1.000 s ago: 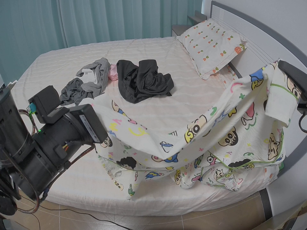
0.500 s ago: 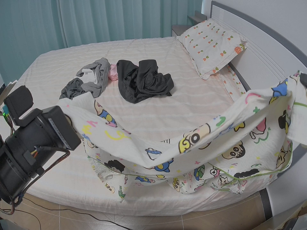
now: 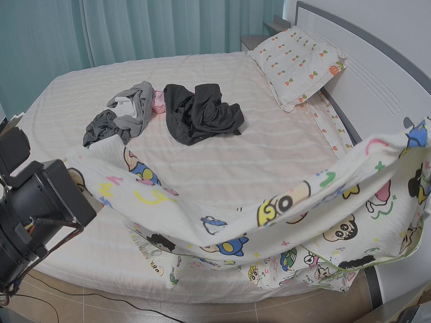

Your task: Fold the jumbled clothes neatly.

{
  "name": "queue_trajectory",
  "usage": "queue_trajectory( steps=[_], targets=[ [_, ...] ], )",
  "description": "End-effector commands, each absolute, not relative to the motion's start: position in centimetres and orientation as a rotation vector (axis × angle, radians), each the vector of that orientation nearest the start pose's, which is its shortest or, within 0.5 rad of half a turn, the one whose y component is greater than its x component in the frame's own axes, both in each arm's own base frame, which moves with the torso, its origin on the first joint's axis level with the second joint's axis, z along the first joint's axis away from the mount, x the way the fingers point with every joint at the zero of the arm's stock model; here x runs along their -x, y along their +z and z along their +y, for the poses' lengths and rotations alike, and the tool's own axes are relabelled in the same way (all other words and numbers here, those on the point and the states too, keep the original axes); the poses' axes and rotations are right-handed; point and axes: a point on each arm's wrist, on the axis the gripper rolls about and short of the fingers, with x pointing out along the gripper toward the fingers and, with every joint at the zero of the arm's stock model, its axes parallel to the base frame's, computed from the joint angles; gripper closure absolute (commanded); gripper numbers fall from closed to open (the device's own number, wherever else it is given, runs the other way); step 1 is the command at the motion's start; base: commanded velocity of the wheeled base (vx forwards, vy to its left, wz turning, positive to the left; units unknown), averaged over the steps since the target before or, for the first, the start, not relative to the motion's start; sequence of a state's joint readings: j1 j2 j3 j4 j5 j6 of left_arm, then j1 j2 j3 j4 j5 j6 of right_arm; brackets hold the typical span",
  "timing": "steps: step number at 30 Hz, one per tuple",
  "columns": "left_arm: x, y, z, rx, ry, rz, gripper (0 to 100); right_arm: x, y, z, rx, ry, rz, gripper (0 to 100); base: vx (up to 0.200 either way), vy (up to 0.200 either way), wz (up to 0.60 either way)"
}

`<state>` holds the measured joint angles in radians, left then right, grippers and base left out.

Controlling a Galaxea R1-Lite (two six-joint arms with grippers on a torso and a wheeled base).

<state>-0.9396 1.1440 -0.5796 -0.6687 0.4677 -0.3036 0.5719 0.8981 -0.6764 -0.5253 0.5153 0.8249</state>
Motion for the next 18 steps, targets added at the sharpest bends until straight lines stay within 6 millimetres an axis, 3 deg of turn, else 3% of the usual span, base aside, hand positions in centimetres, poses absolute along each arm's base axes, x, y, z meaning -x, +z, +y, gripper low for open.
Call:
queue_trajectory(
  steps=[1,9,18],
  targets=[
    [-10.3,24.9,-12.6,0.357,-0.488,0.013,100,-7.1,30.0,5.9,-0.761,1.145,0.172,100,0.0,0.0,0.0],
    [-11.3,22.6,-13.6,0.314,-0.458,0.123,100,-10.2,27.9,6.4,-0.759,1.0,0.3,100,0.0,0.0,0.0],
    [-17.9,19.7,-15.7,0.233,-0.272,0.224,100,-18.0,24.9,7.2,-0.613,0.848,0.366,100,0.0,0.0,0.0]
  ],
)
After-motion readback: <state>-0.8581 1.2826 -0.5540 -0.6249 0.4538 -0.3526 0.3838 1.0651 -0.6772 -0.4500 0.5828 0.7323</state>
